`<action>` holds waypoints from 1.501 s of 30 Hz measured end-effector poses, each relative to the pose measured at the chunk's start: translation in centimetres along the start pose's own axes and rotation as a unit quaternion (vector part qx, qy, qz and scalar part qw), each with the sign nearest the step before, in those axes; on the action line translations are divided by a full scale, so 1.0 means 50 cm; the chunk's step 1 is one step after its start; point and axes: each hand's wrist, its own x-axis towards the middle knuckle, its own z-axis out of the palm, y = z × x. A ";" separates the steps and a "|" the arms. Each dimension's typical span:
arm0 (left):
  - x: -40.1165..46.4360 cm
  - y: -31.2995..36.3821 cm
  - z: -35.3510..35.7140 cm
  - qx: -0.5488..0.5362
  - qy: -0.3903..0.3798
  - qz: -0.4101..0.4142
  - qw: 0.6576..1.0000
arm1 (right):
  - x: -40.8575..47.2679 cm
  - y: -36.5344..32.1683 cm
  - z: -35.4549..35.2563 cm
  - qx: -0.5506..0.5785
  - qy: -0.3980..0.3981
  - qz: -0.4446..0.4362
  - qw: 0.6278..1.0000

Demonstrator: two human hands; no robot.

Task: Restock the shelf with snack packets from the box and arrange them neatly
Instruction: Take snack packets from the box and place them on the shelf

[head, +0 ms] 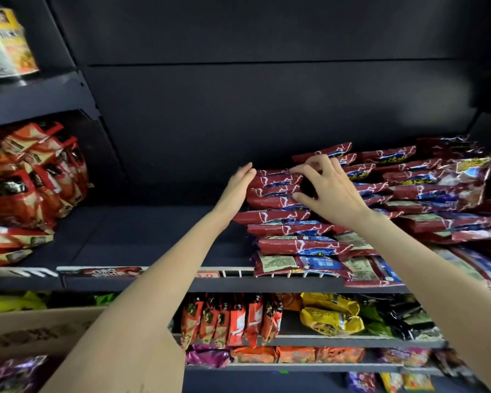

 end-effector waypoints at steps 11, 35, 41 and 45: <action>-0.020 0.035 0.053 -0.006 0.002 -0.012 1.000 | -0.051 -0.033 -0.054 0.070 0.028 0.013 0.997; -0.693 -0.149 -0.434 0.638 -0.058 0.025 0.768 | -0.280 -0.682 0.122 0.151 -0.230 -0.167 0.947; -0.854 -0.350 -0.604 0.549 -0.055 -0.074 0.831 | -0.307 -0.875 0.259 0.108 -0.396 -0.198 0.890; -0.928 -0.444 -0.665 0.507 -0.067 -0.083 0.856 | -0.330 -0.971 0.340 0.062 -0.439 -0.193 0.875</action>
